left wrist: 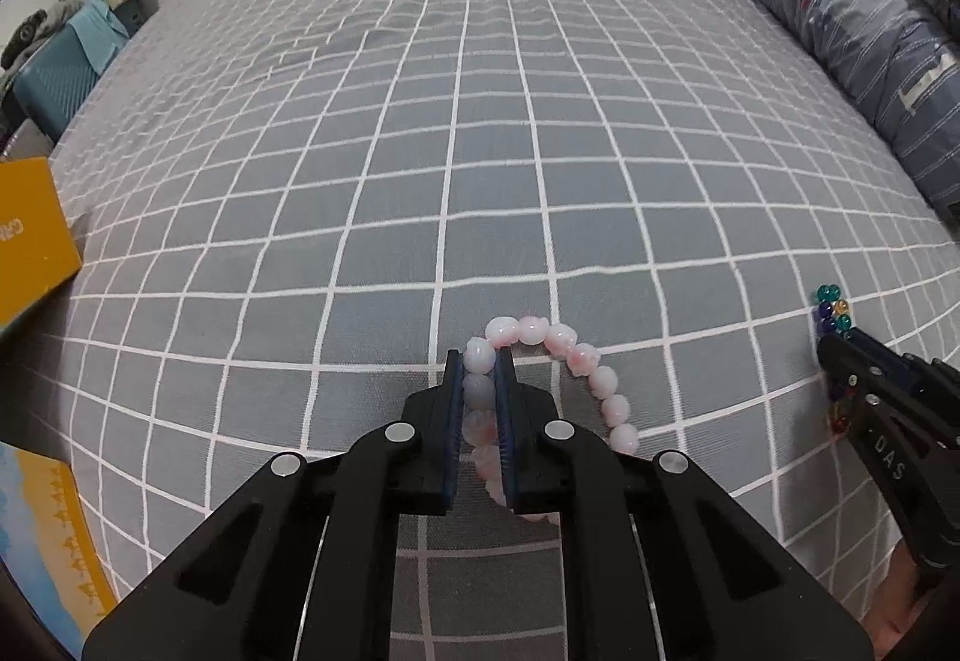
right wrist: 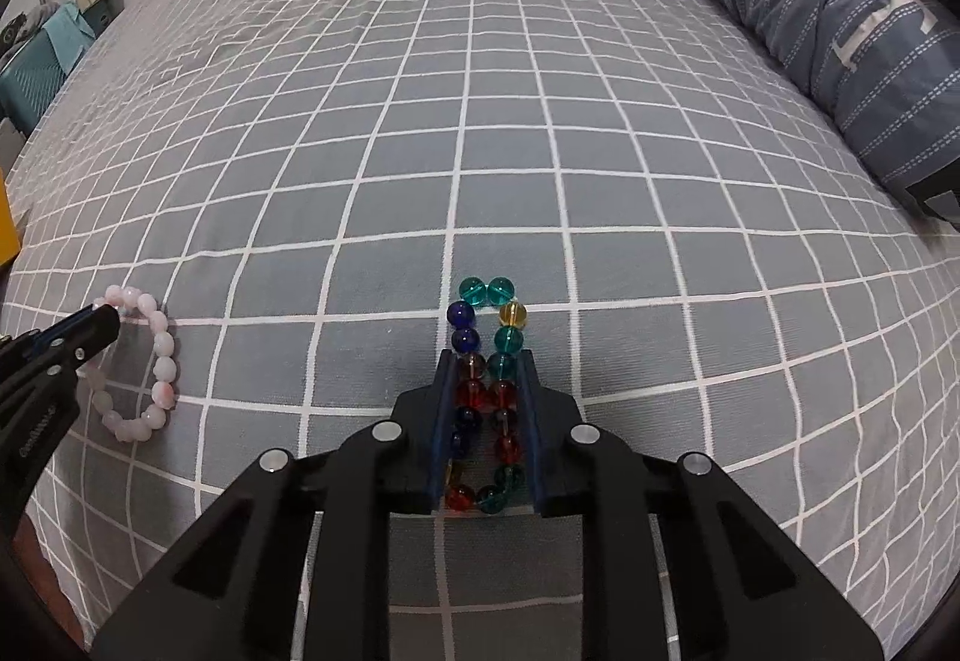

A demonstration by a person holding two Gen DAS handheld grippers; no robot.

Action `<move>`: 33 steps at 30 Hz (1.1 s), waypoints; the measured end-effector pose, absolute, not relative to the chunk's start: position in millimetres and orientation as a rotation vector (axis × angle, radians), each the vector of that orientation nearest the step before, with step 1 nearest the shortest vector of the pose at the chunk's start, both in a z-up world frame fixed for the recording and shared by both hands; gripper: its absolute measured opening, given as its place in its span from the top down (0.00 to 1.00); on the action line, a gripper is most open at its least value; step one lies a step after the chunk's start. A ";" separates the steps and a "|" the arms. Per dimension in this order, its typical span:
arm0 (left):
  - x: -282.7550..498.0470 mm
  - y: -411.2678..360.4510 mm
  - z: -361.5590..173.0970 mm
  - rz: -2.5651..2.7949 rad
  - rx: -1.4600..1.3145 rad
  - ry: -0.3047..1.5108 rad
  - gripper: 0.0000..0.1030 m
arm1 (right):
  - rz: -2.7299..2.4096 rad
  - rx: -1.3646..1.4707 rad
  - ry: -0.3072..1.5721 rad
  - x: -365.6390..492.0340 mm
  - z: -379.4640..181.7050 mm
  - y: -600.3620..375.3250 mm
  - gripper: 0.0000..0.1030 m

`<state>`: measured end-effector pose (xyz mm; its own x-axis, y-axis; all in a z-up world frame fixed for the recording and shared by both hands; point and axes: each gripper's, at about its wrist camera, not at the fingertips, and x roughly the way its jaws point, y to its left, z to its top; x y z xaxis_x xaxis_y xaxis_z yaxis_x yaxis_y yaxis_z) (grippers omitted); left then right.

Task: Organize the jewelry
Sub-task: 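Grasp the pink-white bead bracelet with the left tool while the right tool grasps the multicolour bracelet, then carry the pink bracelet in the left tool and multicolour bracelet in the right tool to the box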

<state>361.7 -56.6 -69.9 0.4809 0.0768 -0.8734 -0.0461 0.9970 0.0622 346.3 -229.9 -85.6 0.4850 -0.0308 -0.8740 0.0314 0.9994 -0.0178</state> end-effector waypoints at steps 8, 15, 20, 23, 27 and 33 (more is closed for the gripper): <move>351.6 -61.7 -48.1 0.062 0.019 1.025 0.91 | -0.046 0.011 1.035 339.3 -71.8 -232.9 0.82; 342.9 -63.6 -31.1 0.049 0.023 0.986 0.91 | -0.058 -0.005 0.984 328.9 -51.7 -230.4 0.82; 337.5 -62.0 -18.0 0.038 0.006 0.960 0.91 | -0.062 -0.004 0.945 320.0 -34.7 -227.8 0.82; 330.7 -60.0 -9.4 0.033 -0.005 0.943 0.91 | -0.061 -0.003 0.923 314.0 -24.9 -225.9 0.82; 323.1 -54.4 3.3 0.028 -0.024 0.919 0.91 | -0.058 -0.003 0.886 302.7 -6.8 -220.3 0.82; 308.9 -48.4 21.6 0.024 -0.028 0.893 0.91 | -0.058 -0.019 0.835 284.1 17.2 -211.0 0.82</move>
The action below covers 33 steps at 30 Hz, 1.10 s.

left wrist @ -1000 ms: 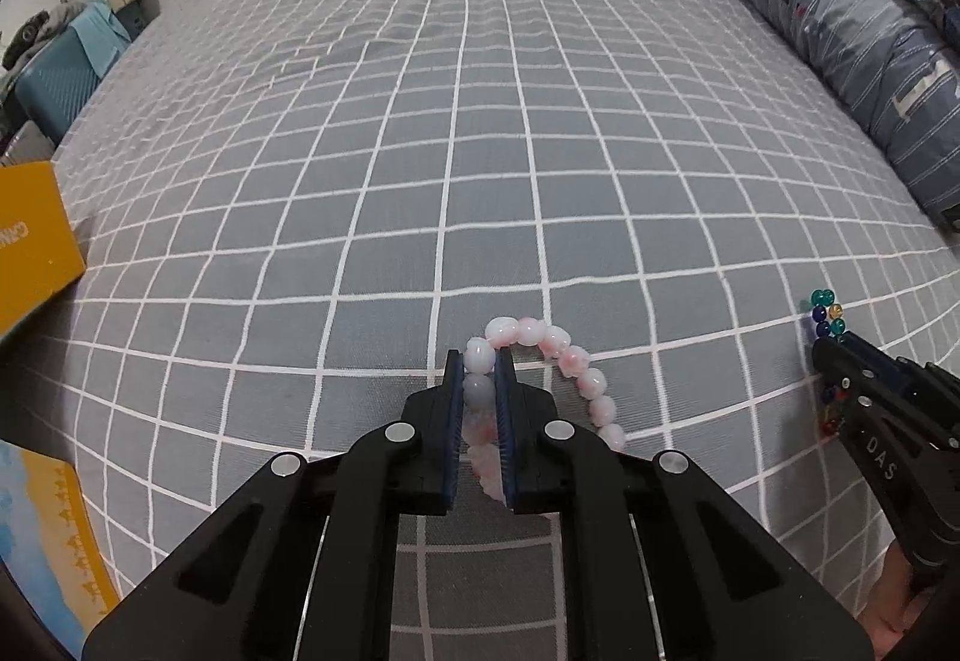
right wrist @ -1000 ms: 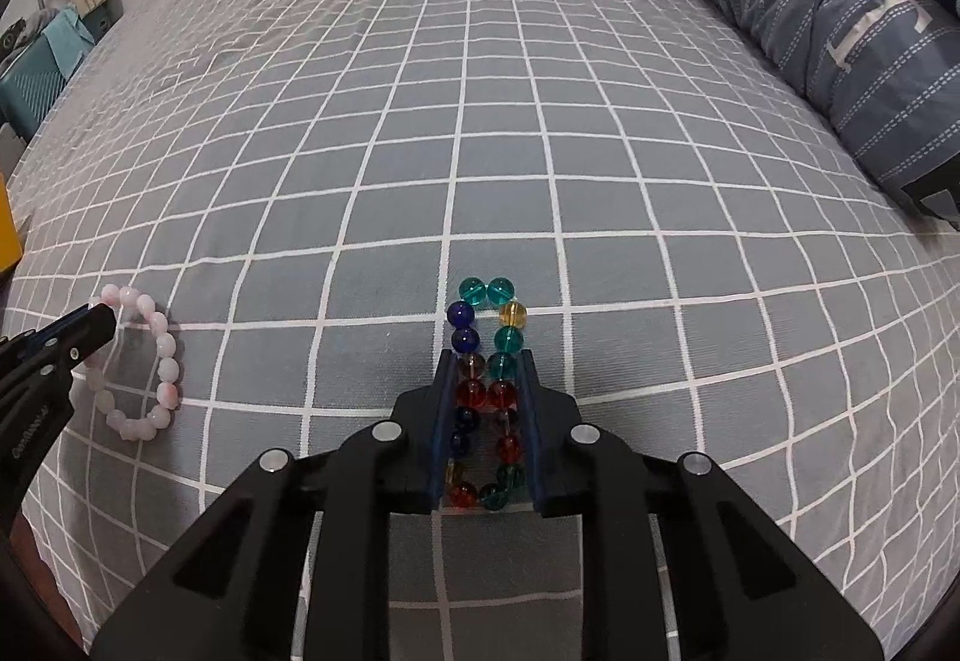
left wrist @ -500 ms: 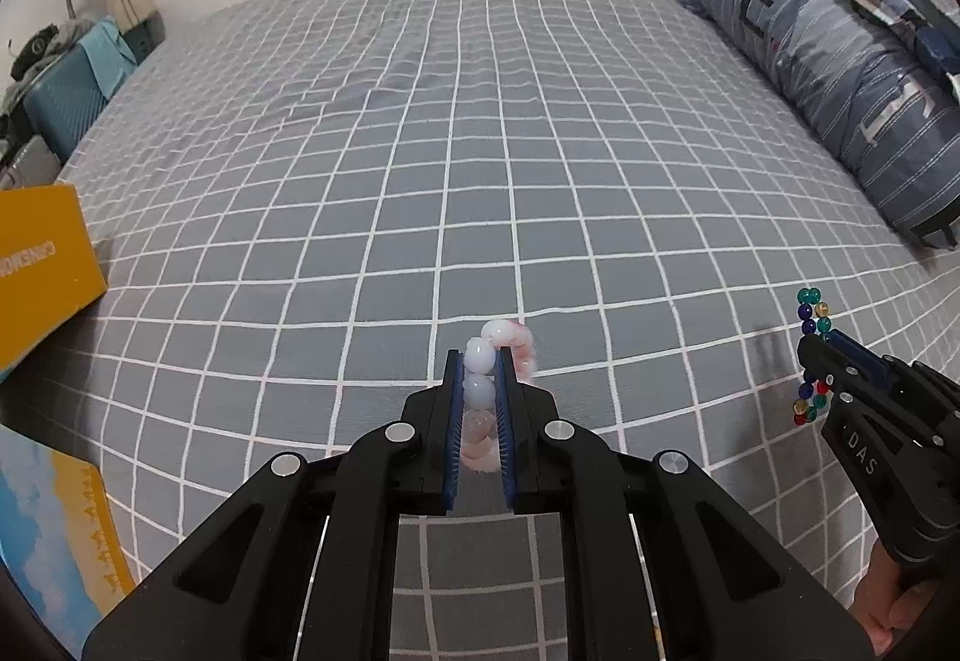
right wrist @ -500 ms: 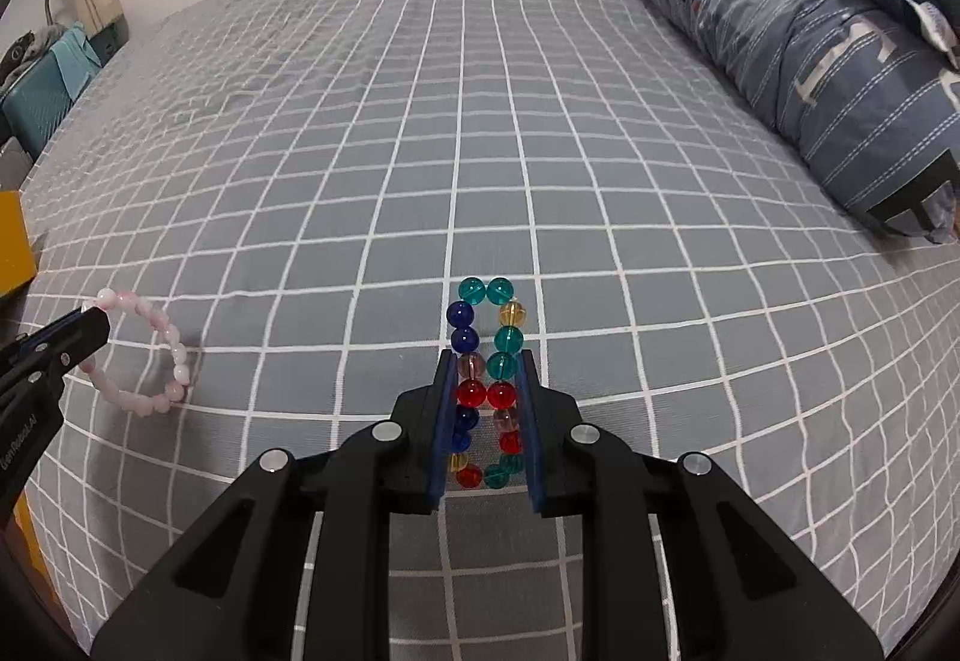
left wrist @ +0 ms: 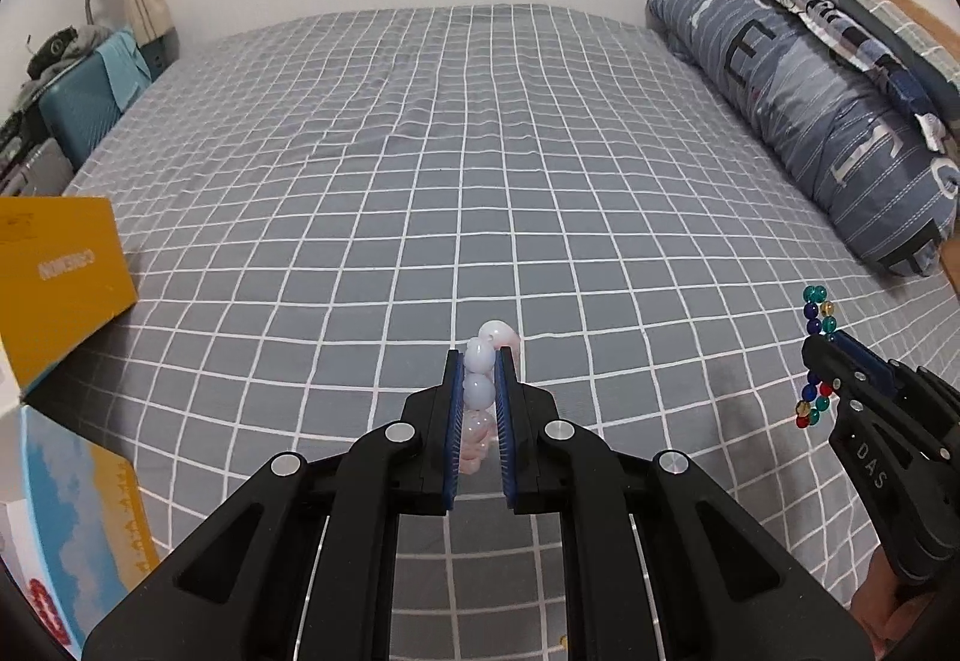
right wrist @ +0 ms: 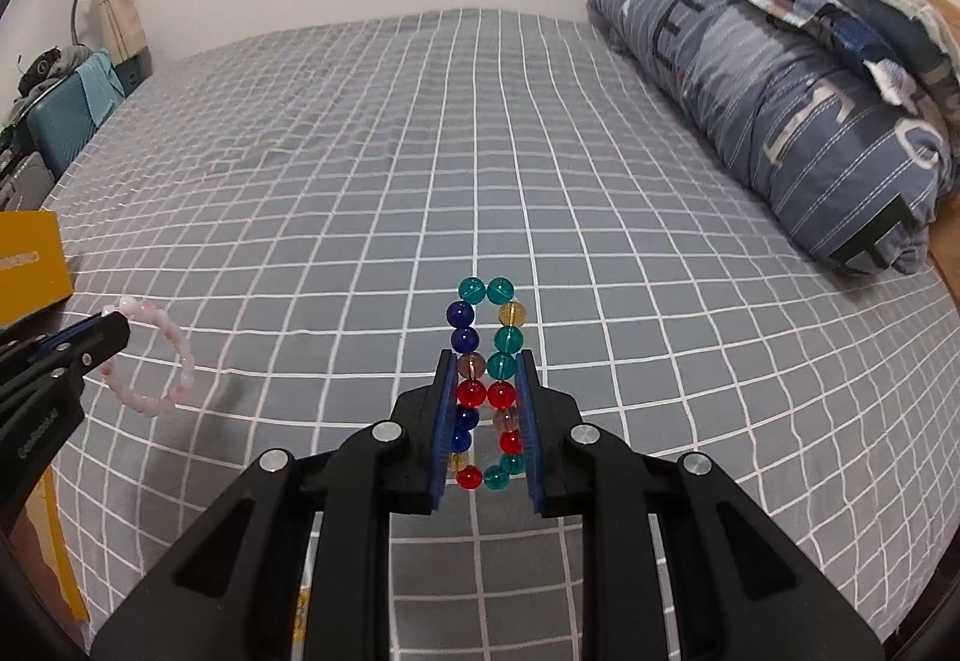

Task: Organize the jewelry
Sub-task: 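Carry the pink bracelet in the left tool and multicolour bracelet in the right tool to the box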

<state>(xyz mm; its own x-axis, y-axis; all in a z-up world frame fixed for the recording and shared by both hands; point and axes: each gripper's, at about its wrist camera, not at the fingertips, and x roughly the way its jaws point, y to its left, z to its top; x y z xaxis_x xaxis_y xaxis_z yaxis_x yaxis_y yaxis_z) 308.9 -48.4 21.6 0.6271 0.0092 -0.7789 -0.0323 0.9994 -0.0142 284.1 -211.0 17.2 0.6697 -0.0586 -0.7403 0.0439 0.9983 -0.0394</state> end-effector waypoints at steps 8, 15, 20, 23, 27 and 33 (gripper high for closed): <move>285.3 -44.7 43.8 0.029 -0.017 0.861 0.91 | -0.036 -0.009 0.805 258.7 41.5 -207.8 0.82; 271.7 -42.5 56.0 0.056 -0.011 0.829 0.90 | -0.042 -0.010 0.806 247.7 44.6 -206.2 0.82; 264.9 -41.0 59.3 0.057 -0.010 0.825 0.90 | -0.041 -0.016 0.810 242.3 43.7 -205.5 0.82; 262.6 -39.5 59.1 0.068 -0.008 0.830 0.90 | -0.036 -0.020 0.809 239.1 45.7 -203.2 0.82; 258.2 -33.1 59.5 0.081 -0.014 0.838 0.90 | -0.029 -0.022 0.811 235.2 47.6 -197.2 0.82; 246.2 -17.4 66.7 0.096 -0.037 0.836 0.90 | -0.011 -0.028 0.809 229.8 52.6 -184.2 0.82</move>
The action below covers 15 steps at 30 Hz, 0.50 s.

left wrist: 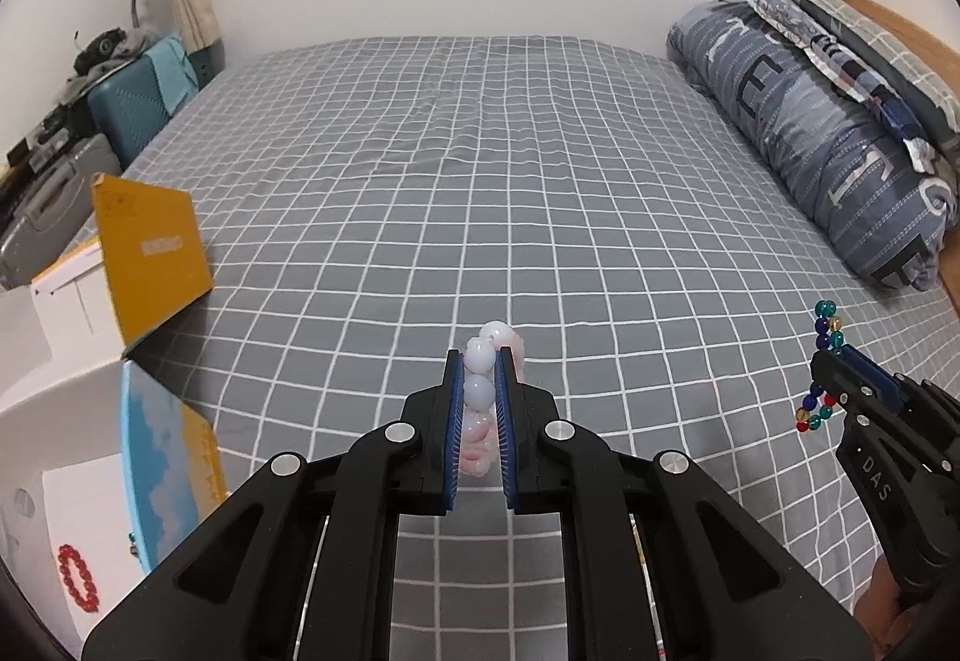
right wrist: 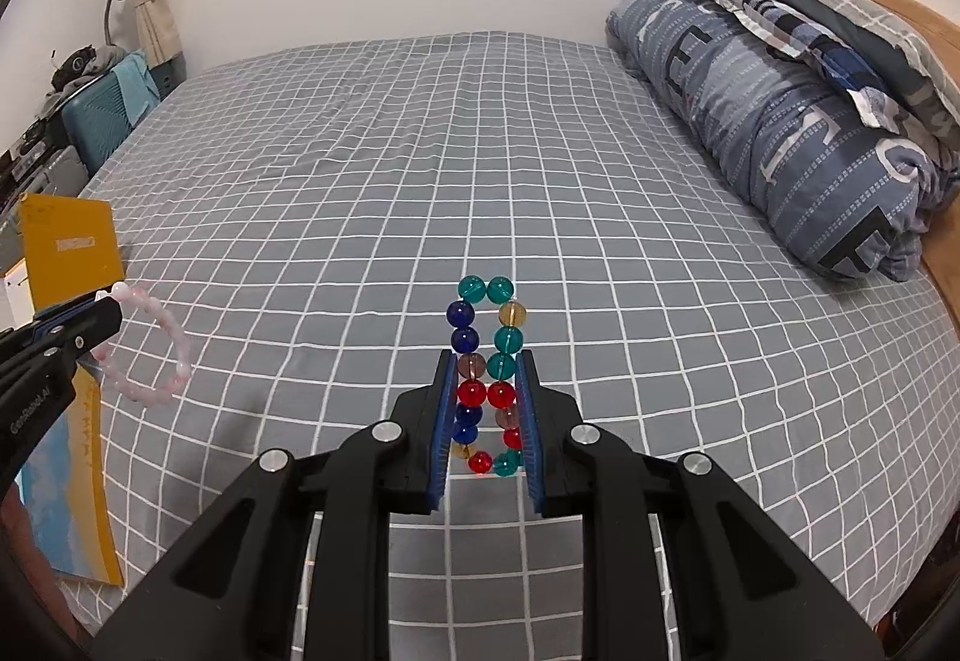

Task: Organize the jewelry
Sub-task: 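Carry the pink bracelet in the left tool and multicolour bracelet in the right tool to the box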

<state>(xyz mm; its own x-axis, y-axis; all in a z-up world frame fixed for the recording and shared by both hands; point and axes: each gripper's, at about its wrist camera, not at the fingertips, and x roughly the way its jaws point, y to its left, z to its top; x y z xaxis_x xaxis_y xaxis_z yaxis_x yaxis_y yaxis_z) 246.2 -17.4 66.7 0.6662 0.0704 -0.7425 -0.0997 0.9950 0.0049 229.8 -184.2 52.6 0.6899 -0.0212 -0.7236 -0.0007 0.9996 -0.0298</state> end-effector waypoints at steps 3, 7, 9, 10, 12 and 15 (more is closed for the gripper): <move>238.5 -10.4 70.4 0.110 -0.035 0.831 0.90 | 0.005 -0.032 0.806 226.3 56.9 -175.2 0.82; 228.7 -0.7 73.9 0.128 -0.027 0.828 0.90 | 0.028 -0.037 0.797 221.0 64.9 -158.0 0.82; 224.7 6.8 76.7 0.139 -0.032 0.829 0.90 | 0.045 -0.035 0.793 218.2 68.9 -148.3 0.82; 221.4 12.6 78.9 0.143 -0.038 0.829 0.90 | 0.056 -0.038 0.789 216.4 71.2 -142.1 0.82; 215.7 21.8 83.4 0.153 -0.047 0.827 0.90 | 0.075 -0.042 0.782 212.7 76.7 -127.8 0.82; 204.3 38.7 91.9 0.170 -0.065 0.818 0.90 | 0.108 -0.044 0.779 208.1 83.9 -108.2 0.82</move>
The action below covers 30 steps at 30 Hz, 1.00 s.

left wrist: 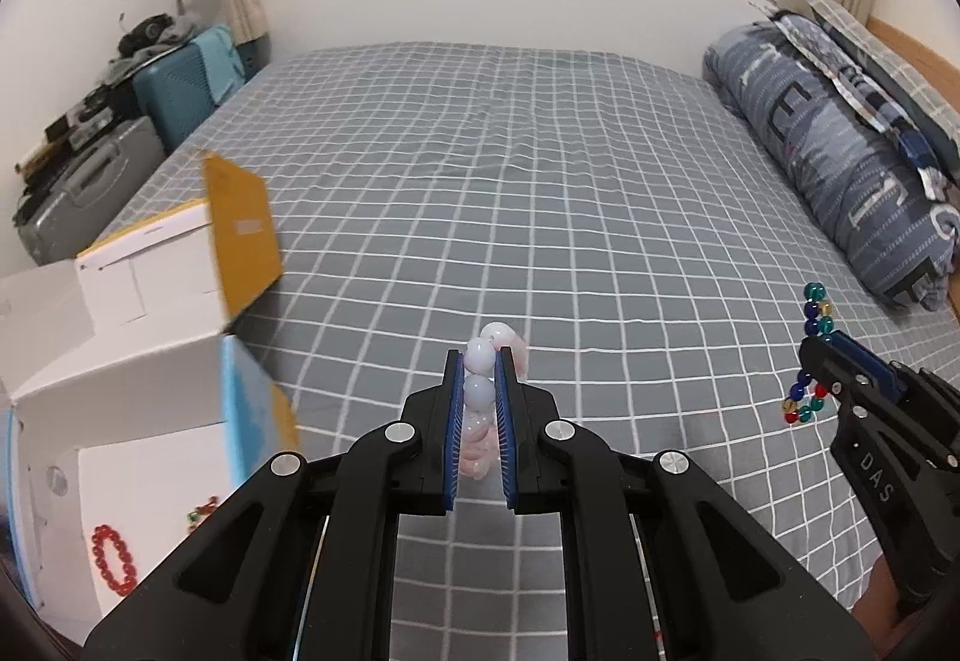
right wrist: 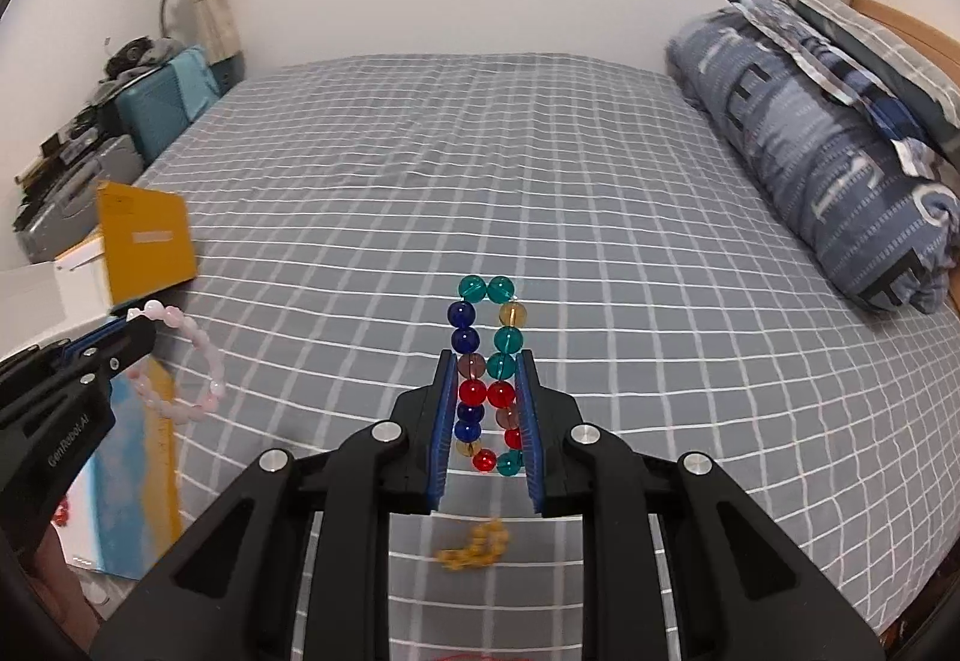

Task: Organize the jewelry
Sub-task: 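Carry the pink bracelet in the left tool and multicolour bracelet in the right tool to the box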

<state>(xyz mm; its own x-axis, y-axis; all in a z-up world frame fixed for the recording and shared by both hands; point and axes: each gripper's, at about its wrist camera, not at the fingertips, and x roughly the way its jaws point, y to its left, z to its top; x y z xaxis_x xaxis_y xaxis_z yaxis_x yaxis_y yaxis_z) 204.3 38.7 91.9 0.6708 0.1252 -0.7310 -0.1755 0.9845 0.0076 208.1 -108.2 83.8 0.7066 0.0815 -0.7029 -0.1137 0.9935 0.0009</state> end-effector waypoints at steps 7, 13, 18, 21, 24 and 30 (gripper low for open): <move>166.9 89.5 109.2 0.233 -0.101 0.799 0.90 | 0.186 -0.061 0.777 192.9 98.1 -56.4 0.82; 131.4 140.0 112.9 0.295 -0.142 0.789 0.90 | 0.266 -0.081 0.762 178.9 110.7 -6.8 0.82; 111.8 175.8 110.6 0.345 -0.168 0.798 0.90 | 0.336 -0.099 0.764 168.6 115.0 37.8 0.82; 97.9 198.7 112.5 0.366 -0.187 0.794 0.90 | 0.375 -0.110 0.761 161.8 117.0 62.2 0.82; 82.0 220.2 118.1 0.394 -0.202 0.777 0.90 | 0.418 -0.118 0.755 153.4 118.6 88.6 0.82; 61.4 262.0 113.8 0.465 -0.224 0.786 0.90 | 0.499 -0.149 0.758 138.9 111.9 138.7 0.82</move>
<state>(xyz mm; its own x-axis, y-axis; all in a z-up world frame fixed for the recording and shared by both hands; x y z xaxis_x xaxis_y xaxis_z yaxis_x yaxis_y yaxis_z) 61.4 262.0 113.8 0.6128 0.3176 -0.7236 -0.4809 0.8765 -0.0226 138.9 138.7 111.9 0.6166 0.3792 -0.6900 -0.4844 0.8736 0.0472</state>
